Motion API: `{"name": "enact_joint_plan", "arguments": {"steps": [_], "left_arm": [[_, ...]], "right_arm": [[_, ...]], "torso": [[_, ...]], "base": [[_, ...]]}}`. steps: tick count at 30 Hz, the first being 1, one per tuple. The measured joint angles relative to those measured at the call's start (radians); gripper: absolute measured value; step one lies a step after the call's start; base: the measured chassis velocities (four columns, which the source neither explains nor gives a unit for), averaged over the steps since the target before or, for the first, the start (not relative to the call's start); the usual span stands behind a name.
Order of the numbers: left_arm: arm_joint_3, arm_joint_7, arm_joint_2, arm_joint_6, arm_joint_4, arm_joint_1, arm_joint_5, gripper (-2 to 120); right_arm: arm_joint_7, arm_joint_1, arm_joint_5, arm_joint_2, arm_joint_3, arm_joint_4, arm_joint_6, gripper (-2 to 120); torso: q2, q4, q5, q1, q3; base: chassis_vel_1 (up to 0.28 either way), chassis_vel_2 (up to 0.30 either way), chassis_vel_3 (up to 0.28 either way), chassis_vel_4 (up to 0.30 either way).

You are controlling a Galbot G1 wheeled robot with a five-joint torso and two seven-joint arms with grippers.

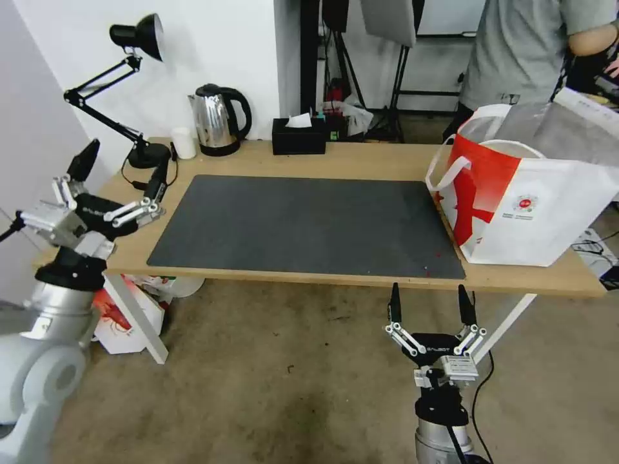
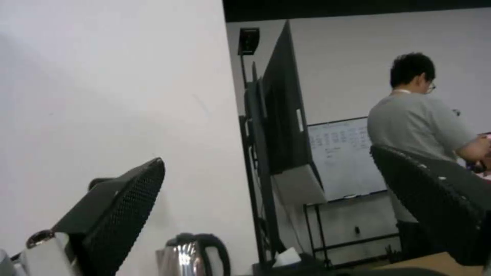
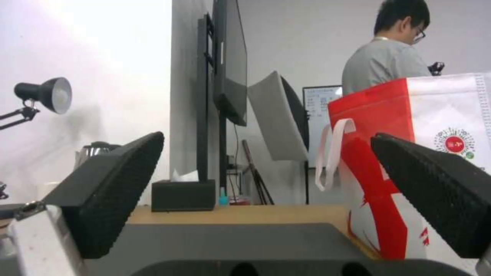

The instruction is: Pick up the trash from the table and place it into the takeout bag.

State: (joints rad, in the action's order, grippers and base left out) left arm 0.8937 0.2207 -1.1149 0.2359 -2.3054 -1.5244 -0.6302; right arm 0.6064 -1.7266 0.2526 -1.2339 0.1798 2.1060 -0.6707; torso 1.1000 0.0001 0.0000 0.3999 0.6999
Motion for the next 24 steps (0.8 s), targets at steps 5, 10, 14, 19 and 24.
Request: {"name": "enact_joint_plan", "arguments": {"steps": [5,10,14,19,24], "left_arm": [[0.0,0.005,-0.052,0.024,-0.01,-0.043,0.022,100],[-0.016,0.006,-0.087,0.039,-0.018,-0.067,0.04,100],[-0.038,0.008,-0.137,0.065,-0.026,-0.112,0.068,100],[-0.074,0.006,-0.207,0.124,-0.021,-0.169,0.124,100],[-0.108,0.016,-0.241,0.17,-0.002,-0.214,0.155,100]], "right_arm": [[0.0,0.0,0.0,0.0,0.0,0.0,0.0,100],[0.0,0.0,0.0,0.0,0.0,0.0,0.0,100],[0.0,0.0,0.0,0.0,0.0,0.0,0.0,100],[0.0,0.0,0.0,0.0,0.0,0.0,0.0,100],[0.0,0.0,0.0,0.0,0.0,0.0,0.0,100]], "torso": [[0.0,0.0,0.0,0.0,0.0],[0.0,-0.0002,0.0001,0.0,0.0],[0.0,-0.0001,0.0001,0.0,0.0],[0.0,0.0,0.0,0.0,0.0],[0.0,-0.0001,0.0,0.0,0.0]], "base": [[0.0,0.0,0.0,0.0],[0.0,0.0,0.0,0.0],[0.0,0.0,0.0,0.0],[0.0,0.0,0.0,0.0],[0.0,0.0,0.0,0.0]]}}
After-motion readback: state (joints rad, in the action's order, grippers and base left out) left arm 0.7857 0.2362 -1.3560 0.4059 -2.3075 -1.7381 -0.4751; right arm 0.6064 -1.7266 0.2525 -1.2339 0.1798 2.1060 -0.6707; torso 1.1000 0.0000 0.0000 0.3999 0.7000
